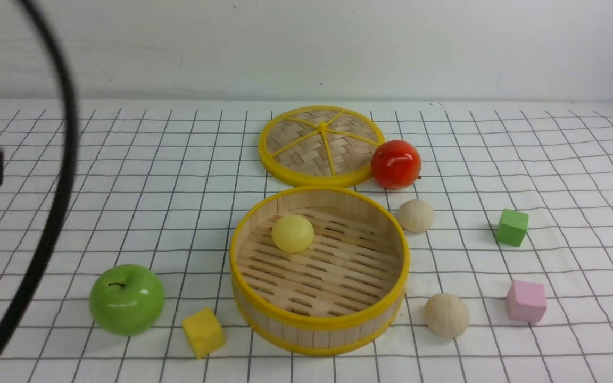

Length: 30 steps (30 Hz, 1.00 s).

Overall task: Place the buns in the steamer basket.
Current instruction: Use the right arm to grab a steamed stuffed bun

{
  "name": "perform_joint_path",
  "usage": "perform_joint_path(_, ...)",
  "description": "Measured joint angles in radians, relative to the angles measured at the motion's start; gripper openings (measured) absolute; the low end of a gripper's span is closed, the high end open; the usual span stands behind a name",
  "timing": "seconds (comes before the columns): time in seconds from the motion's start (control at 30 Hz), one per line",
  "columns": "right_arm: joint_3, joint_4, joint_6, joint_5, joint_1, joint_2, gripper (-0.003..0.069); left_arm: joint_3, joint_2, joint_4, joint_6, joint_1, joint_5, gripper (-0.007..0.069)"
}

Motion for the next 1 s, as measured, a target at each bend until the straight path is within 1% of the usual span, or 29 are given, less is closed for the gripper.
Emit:
perform_joint_path(0.13, 0.0, 0.0, 0.0, 0.0, 0.0, 0.0, 0.0239, 0.199, -0.182, 0.001, -0.061, 0.0, -0.071, -0.0013)
perform_joint_path(0.23, 0.0, 0.0, 0.0, 0.0, 0.0, 0.0, 0.0239, 0.279, -0.275, 0.001, -0.106, 0.0, -0.081, -0.0013)
perform_joint_path(0.27, 0.0, 0.0, 0.0, 0.0, 0.0, 0.0, 0.0239, 0.318, -0.331, 0.0, -0.142, 0.0, -0.075, -0.0013)
perform_joint_path(0.4, 0.0, 0.0, 0.0, 0.0, 0.0, 0.0, 0.0239, 0.346, -0.391, -0.001, -0.179, 0.0, -0.038, -0.0013)
perform_joint_path(0.57, 0.0, 0.0, 0.0, 0.0, 0.0, 0.0, 0.0239, 0.348, -0.407, -0.001, -0.184, 0.0, 0.002, -0.0013)
perform_joint_path(0.77, 0.0, 0.0, 0.001, 0.0, 0.0, 0.0, 0.0239, 0.349, -0.407, -0.001, -0.185, 0.0, 0.013, -0.0013)
perform_joint_path(0.87, 0.0, 0.0, 0.001, 0.0, 0.0, 0.0, 0.0239, 0.35, -0.407, -0.001, -0.185, 0.0, 0.013, -0.0013)
perform_joint_path(1.0, 0.0, 0.0, 0.001, 0.0, 0.0, 0.0, 0.0239, 0.368, -0.408, 0.064, -0.185, 0.0, -0.068, -0.0013)
